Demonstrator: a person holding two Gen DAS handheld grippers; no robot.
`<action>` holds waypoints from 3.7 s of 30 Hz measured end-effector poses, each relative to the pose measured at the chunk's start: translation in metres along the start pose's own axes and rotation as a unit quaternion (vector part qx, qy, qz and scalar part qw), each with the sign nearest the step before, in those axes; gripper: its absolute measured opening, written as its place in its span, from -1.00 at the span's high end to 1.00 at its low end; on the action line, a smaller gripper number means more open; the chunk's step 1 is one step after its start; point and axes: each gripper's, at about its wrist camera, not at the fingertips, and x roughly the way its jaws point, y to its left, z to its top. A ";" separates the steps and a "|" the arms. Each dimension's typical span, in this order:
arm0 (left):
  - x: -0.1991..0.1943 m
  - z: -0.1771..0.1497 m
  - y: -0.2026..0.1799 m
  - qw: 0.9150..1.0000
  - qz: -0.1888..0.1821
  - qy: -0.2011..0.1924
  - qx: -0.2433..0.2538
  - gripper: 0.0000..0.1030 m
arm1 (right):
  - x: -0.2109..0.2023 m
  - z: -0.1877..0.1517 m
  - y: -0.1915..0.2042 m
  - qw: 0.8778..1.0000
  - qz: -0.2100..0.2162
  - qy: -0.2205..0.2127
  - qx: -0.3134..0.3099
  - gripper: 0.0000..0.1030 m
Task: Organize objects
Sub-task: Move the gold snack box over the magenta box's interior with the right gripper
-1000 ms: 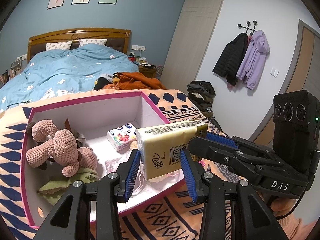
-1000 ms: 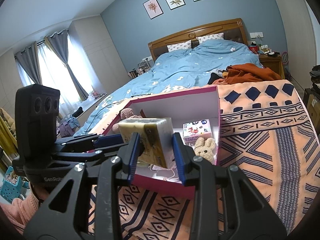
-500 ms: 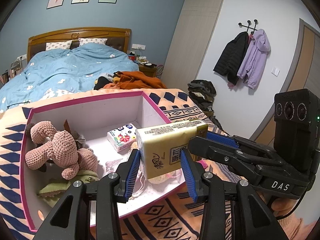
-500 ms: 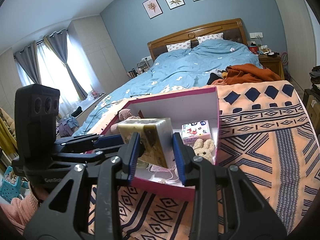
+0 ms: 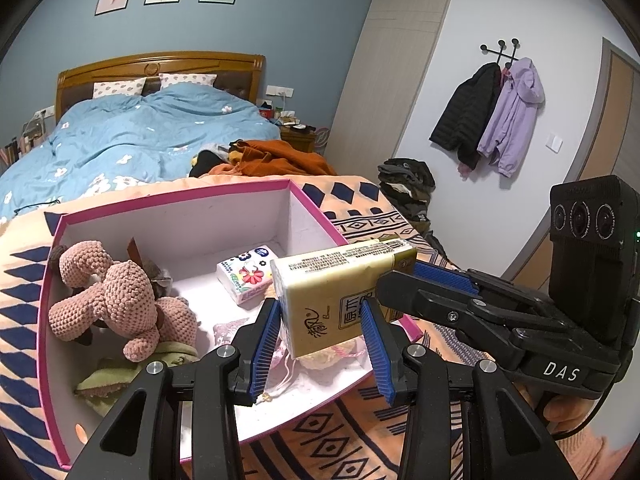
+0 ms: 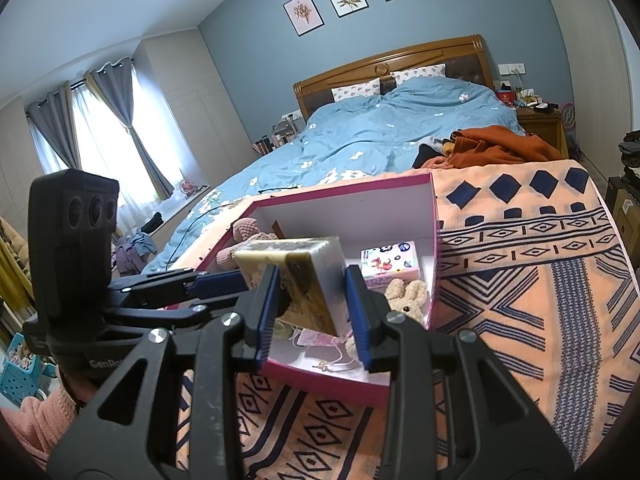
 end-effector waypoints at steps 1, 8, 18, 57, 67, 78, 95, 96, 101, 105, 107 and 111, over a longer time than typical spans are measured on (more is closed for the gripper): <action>0.000 0.000 0.001 1.000 -0.001 0.001 -0.001 0.18 | 0.001 0.000 0.000 1.000 0.000 0.000 0.000 0.29; 0.002 0.002 0.002 1.000 0.000 0.003 0.000 0.18 | 0.002 0.001 0.000 1.000 0.000 0.002 -0.001 0.29; 0.005 0.008 0.005 1.000 0.005 0.003 0.000 0.18 | 0.010 0.007 -0.001 1.000 0.000 0.005 -0.005 0.29; 0.025 0.027 0.014 1.000 0.017 0.017 -0.010 0.18 | 0.030 0.025 -0.016 1.000 -0.003 0.017 0.000 0.29; 0.027 0.026 0.016 1.000 0.017 0.019 -0.012 0.18 | 0.034 0.025 -0.020 1.000 -0.002 0.021 0.002 0.29; 0.038 0.029 0.024 0.999 0.017 0.026 -0.016 0.18 | 0.041 0.026 -0.024 1.000 -0.004 0.028 0.002 0.29; 0.046 0.035 0.030 0.999 0.018 0.030 -0.018 0.18 | 0.048 0.031 -0.031 0.999 -0.002 0.032 0.007 0.29; 0.047 0.035 0.030 0.999 0.018 0.031 -0.018 0.18 | 0.048 0.031 -0.031 0.999 -0.002 0.032 0.007 0.29; 0.048 0.037 0.033 0.999 0.019 0.032 -0.019 0.18 | 0.049 0.032 -0.031 0.999 -0.002 0.033 0.008 0.29; 0.050 0.038 0.034 0.999 0.020 0.034 -0.019 0.18 | 0.050 0.033 -0.033 0.999 -0.001 0.034 0.010 0.29; 0.051 0.038 0.035 0.999 0.020 0.035 -0.020 0.18 | 0.052 0.034 -0.034 0.999 -0.001 0.035 0.011 0.29; 0.054 0.039 0.036 0.999 0.022 0.038 -0.021 0.18 | 0.052 0.034 -0.034 0.999 -0.002 0.036 0.011 0.29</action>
